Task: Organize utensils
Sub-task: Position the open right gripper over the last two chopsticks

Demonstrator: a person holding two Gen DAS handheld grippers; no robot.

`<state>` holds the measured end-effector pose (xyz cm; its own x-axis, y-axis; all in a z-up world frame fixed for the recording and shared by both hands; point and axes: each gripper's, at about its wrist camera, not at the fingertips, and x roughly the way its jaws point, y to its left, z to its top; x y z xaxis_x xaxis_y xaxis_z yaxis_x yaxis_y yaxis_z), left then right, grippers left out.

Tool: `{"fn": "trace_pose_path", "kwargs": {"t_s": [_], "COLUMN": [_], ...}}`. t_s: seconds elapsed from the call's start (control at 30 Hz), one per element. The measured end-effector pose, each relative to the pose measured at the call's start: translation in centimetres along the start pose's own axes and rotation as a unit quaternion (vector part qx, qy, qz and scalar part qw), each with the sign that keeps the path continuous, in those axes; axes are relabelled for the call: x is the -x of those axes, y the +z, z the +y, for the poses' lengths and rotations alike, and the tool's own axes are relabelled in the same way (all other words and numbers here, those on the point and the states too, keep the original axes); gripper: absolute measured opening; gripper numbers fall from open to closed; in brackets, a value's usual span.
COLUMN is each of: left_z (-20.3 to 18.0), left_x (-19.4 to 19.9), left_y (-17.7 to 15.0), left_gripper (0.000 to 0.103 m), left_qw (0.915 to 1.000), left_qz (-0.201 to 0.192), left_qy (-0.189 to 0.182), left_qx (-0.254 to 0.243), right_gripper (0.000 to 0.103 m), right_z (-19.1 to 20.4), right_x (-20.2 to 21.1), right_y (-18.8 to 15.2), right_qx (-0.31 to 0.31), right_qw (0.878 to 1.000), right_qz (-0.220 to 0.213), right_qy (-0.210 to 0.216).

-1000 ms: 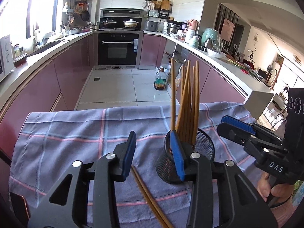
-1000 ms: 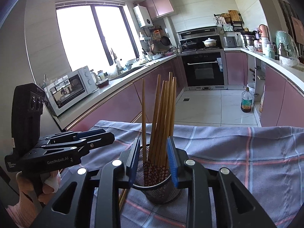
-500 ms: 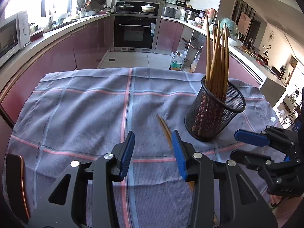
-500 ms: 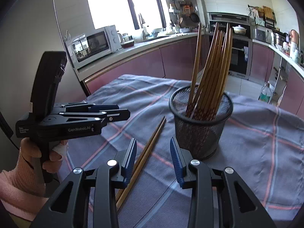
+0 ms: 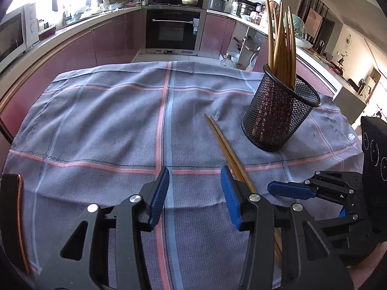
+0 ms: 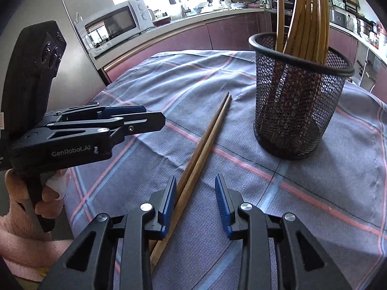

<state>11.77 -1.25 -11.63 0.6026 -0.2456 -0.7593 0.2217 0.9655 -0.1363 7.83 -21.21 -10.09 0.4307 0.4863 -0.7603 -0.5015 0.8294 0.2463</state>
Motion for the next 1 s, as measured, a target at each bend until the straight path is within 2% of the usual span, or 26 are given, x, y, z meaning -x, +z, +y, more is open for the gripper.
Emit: {"fn": "trace_pose_path", "kwargs": {"t_s": [0.33, 0.73, 0.83, 1.0], "left_z": [-1.6, -4.1, -4.5, -4.9], "left_x": [-0.8, -2.9, -3.3, -3.1], "left_y": [-0.6, -1.1, -1.3, -1.4], "left_gripper": [0.045, 0.046, 0.043, 0.024], "left_qw": [0.9995, 0.9963, 0.9956, 0.9946], "left_qz": [0.014, 0.044, 0.049, 0.053], "left_qy": [-0.017, -0.041, -0.035, -0.045], "left_qx": [-0.023, -0.062, -0.072, -0.077], "right_gripper": [0.025, 0.024, 0.025, 0.025], "right_z": [-0.8, -2.1, -2.3, -2.4], "right_x": [0.4, 1.0, 1.1, 0.9], "right_y": [-0.3, -0.5, -0.5, -0.4], "right_qx": [-0.008, -0.028, -0.029, -0.03], "right_qw": [1.0, 1.0, 1.0, 1.0], "right_qz": [-0.002, -0.005, -0.005, -0.004], "right_qy": [-0.013, -0.003, -0.001, 0.003]}}
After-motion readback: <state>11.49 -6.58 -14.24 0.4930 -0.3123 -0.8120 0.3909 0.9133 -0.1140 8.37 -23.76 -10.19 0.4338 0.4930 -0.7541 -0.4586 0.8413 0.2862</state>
